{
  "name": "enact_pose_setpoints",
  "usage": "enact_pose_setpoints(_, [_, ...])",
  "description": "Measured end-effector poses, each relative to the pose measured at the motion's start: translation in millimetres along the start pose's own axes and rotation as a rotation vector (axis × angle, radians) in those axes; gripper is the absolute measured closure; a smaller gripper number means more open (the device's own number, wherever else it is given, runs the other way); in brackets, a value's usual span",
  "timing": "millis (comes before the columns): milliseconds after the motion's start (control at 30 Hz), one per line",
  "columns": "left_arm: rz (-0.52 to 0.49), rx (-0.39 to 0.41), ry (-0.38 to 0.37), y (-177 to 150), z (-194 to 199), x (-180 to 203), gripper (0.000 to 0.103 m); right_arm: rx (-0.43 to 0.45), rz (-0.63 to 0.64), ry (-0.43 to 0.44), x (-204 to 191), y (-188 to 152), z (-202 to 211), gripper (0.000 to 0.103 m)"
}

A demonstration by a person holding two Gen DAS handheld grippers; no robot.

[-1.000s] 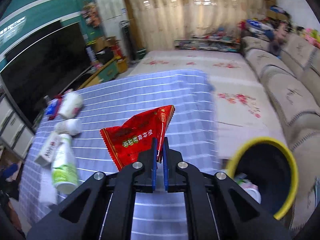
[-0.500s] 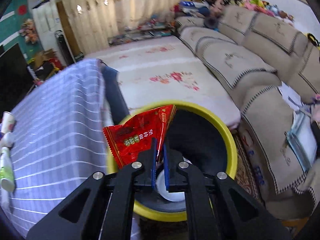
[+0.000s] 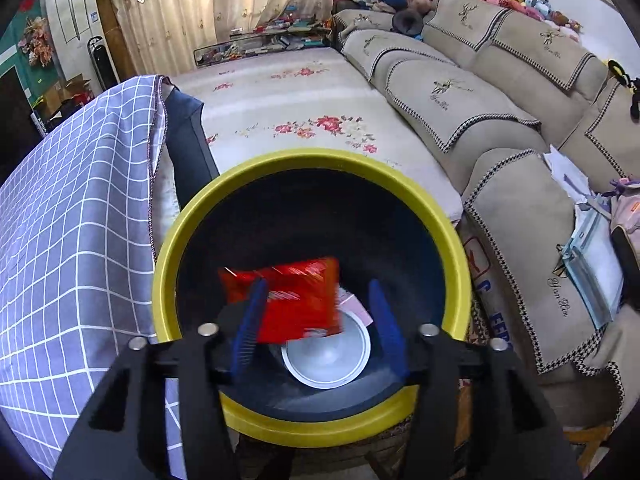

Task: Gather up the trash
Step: 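Carry the wrapper over the bin and open the right gripper, then grasp the white-and-green box with the left gripper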

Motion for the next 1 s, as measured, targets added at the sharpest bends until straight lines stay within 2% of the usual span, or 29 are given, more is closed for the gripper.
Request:
enact_pose_setpoints(433, [0.033,-0.035,0.046,-3,-15,-33,0.01,0.042,0.034,0.053,-24,4,21,0.048])
enact_pose_setpoints(533, [0.047,-0.047,0.027,-6,-21,-36,0.01,0.041,0.039,0.059,-29,4,21,0.048])
enact_pose_setpoints(600, [0.048,-0.04,0.041,-6,-23,-39,0.01,0.04,0.045,0.062,-32,4,21,0.048])
enact_pose_setpoints(700, [0.004,-0.024,0.06,1,-28,-44,0.01,0.038,0.058,0.066,-35,5,21,0.048])
enact_pose_setpoints(800, [-0.091,-0.031,0.113,6,-39,-50,0.01,0.044,0.062,0.069,-37,6,24,0.048])
enact_pose_setpoints(900, [-0.132,-0.057,0.101,8,-50,-57,0.01,0.049,0.056,0.071,-36,7,26,0.048])
enact_pose_setpoints(1000, [-0.166,-0.068,0.126,8,-58,-62,0.012,0.049,0.056,0.069,-36,8,27,0.047])
Point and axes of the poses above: each gripper's, at about its wrist camera, not at the fingertips, and z roughly against the way its jaws point, x to its right, y to its top, the point moved 5 cm from there along -z, roughly the way its jaws point, and after that the axes turned 4 degrees about -y, right-handed, at the moved point
